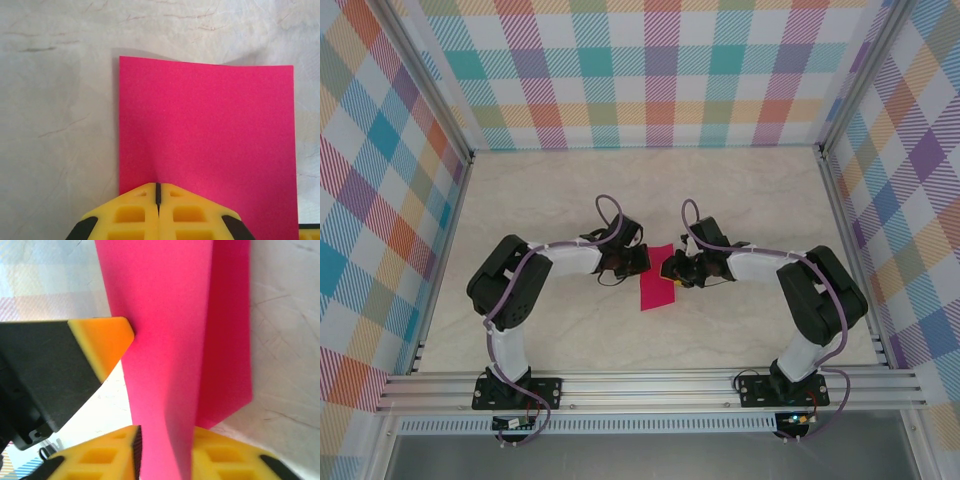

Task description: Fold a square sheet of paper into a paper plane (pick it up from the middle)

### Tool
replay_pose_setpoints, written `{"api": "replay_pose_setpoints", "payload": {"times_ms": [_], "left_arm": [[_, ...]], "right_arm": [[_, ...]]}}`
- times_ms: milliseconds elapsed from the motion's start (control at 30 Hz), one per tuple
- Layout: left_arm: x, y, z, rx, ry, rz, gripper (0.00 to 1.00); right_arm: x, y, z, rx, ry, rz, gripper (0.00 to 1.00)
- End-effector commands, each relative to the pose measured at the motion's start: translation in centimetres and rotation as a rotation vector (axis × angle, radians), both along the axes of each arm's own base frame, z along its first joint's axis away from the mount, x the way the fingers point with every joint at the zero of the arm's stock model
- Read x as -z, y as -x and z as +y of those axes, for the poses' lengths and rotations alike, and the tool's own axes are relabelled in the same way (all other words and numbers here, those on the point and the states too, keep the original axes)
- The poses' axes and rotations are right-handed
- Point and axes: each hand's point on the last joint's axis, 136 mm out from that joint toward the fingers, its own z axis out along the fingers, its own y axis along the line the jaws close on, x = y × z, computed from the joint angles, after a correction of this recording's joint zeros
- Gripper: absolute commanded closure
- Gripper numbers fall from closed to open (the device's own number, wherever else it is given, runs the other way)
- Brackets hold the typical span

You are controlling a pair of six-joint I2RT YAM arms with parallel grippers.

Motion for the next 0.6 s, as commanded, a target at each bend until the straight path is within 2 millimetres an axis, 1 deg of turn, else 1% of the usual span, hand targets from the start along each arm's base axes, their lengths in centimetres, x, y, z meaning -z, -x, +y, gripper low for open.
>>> {"api": "replay_pose_setpoints", "payload": {"times_ms": [0,33,100,200,300,433,567], "left_arm": [[2.4,3.1,2.3,0.012,-0.093,0.1,1.0],[1.9,3.0,2.1,0.022,-0.076,0.087,1.0],[0.8,3.0,1.6,0.043,-0.051,0.056,0.96],[-1.0,3.1,1.9,0.057,-0.046,0.002,0.87],[-2.8,3.6,2.4,0.069,-0.044,-0.061,0.73],[-5.3,5.1,2.7,0.129,-0.063,-0.171,0.58],[-6.4,7.6,2.6,0.192,-0.113,-0.244,0.49]], "right_arm": [[0.3,0.3,-0.3,0.004,-0.006,0.028,0.83],[0.3,0.3,0.0,0.001,-0.022,0.034,0.86],[0.3,0.2,0.3,0.004,-0.039,0.044,0.88],[0.1,0.1,0.4,0.007,-0.043,0.053,0.89],[0.0,0.1,0.3,0.005,-0.023,0.073,0.9],[-0.4,0.1,0.6,0.002,-0.039,0.087,0.91],[-0.6,0.1,0.8,0.015,-0.053,0.102,0.92]]}}
